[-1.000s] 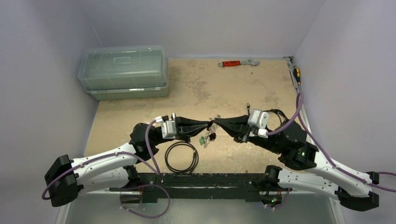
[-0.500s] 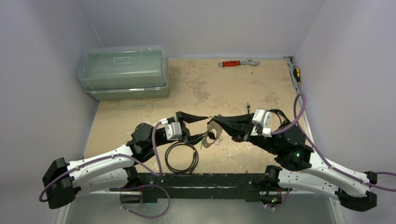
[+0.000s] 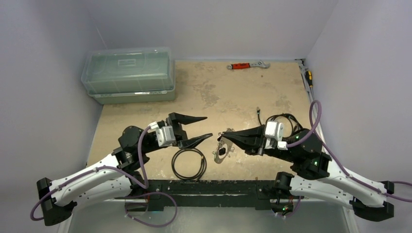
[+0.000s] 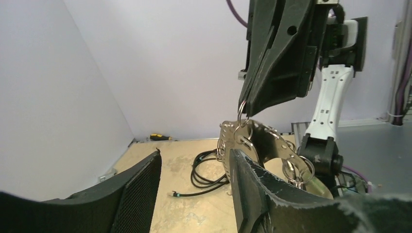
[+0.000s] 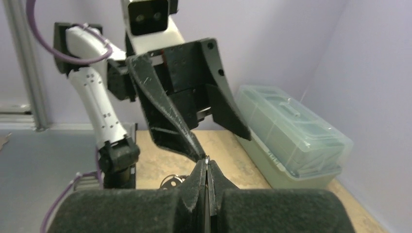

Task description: Put the keys on the keyring

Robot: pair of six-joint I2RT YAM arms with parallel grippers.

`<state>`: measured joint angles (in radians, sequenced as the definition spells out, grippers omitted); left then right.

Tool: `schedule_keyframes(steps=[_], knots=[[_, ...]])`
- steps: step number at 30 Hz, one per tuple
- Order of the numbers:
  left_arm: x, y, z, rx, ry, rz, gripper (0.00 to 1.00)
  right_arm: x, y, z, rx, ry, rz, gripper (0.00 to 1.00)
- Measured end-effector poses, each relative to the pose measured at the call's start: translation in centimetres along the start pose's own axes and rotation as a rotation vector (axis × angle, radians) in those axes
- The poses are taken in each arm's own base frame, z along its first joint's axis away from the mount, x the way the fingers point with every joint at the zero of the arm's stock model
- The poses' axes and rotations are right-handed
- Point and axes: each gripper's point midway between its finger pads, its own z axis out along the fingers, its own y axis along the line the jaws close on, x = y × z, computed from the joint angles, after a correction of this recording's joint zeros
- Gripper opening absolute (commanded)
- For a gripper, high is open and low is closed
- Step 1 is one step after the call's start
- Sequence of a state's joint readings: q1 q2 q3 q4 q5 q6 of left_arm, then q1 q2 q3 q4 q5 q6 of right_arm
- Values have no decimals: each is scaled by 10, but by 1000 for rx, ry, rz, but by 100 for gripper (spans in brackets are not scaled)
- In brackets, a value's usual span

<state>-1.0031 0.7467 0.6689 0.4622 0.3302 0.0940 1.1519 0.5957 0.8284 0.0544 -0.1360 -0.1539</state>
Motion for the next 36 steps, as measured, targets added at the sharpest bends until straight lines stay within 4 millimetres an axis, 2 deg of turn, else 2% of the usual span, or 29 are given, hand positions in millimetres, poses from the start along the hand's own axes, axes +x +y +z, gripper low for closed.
schedule_keyframes(steps=[5,11,13,16,19,22,28,30,36], knots=[[-6,-12,1,73,-1,-9,40,5,17,8,-101,26,20,0],[2,-32,2,182,16,-47,32,15,31,13,-179,58,38,0],[6,-36,1,202,31,-57,32,17,33,14,-191,65,40,0],[7,-40,-1,211,41,-65,39,17,36,14,-206,70,40,0],[5,-43,-4,203,47,-63,46,13,36,13,-211,63,38,0],[0,-46,-9,189,48,-57,47,6,34,11,-201,44,27,0],[-27,-49,-20,177,-21,-25,46,0,25,8,-154,32,9,0],[-33,-50,-20,180,-40,-19,43,0,25,9,-154,33,9,0],[-13,-52,-11,194,11,-29,38,4,26,12,-158,49,12,0]])
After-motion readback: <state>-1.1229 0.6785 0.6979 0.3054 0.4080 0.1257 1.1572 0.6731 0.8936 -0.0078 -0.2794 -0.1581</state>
